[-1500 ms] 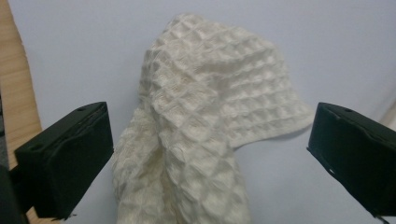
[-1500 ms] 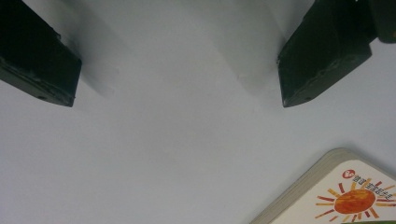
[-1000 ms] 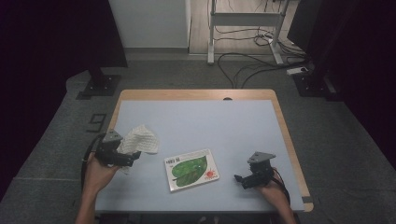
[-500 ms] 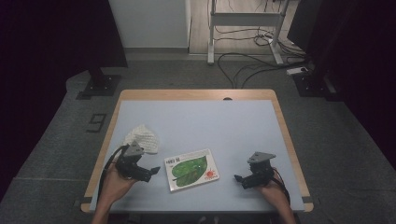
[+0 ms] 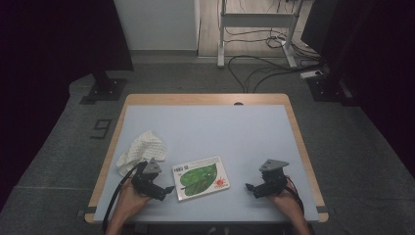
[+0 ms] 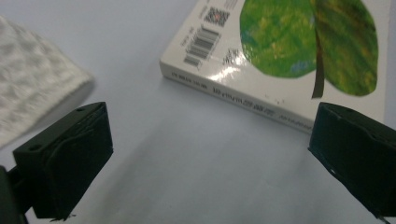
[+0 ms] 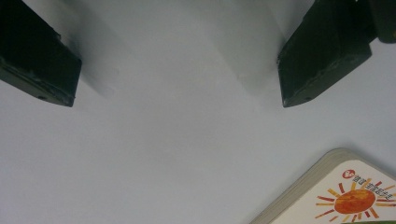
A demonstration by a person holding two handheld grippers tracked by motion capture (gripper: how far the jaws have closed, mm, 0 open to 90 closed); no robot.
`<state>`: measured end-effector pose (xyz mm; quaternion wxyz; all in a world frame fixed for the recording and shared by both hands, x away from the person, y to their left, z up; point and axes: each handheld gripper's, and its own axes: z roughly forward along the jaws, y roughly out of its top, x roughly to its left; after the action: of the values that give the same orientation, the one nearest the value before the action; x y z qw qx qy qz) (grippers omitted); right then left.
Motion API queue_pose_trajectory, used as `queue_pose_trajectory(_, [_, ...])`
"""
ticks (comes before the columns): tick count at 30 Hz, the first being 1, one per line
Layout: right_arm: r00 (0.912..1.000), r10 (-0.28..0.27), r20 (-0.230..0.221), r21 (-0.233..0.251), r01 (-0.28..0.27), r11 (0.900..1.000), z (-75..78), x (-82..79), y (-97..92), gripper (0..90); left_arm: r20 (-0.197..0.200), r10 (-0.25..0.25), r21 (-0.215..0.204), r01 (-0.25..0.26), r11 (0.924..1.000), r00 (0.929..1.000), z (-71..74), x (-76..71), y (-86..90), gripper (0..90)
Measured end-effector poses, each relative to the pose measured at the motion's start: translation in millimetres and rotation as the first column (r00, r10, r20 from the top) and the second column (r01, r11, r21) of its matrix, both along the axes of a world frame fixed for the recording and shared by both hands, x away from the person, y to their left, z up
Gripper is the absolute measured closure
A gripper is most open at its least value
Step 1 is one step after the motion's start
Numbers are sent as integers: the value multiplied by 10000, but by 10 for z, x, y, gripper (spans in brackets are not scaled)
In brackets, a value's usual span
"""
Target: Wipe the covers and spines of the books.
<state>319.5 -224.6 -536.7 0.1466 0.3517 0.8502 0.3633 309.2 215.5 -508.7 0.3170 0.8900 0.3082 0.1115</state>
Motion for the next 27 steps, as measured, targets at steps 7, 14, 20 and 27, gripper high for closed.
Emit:
queue_pose_trajectory(7, [10000, 1, -1, 1, -1, 10000, 0, 0, 0, 0, -155, -417, 416, 423, 9982, 9990, -124, -39, -75, 0])
queue_pose_trajectory(14, [10000, 19, -9, -12, -19, 10000, 3, -1, 1, 0, -31, -395, 212, 395, 9990, 9992, -150, -56, -73, 0])
queue_pose_trajectory(20, [10000, 38, -4, -27, -38, 10000, 6, 3, 2, 0, -21, -516, 134, 516, 9986, 9987, -156, -65, -115, 0])
queue_pose_trajectory(27, [9998, 193, -102, -81, -194, 9998, 30, 17, 4, 27, -2, -972, -11, 972, 9953, 9953, -172, -66, -259, 0])
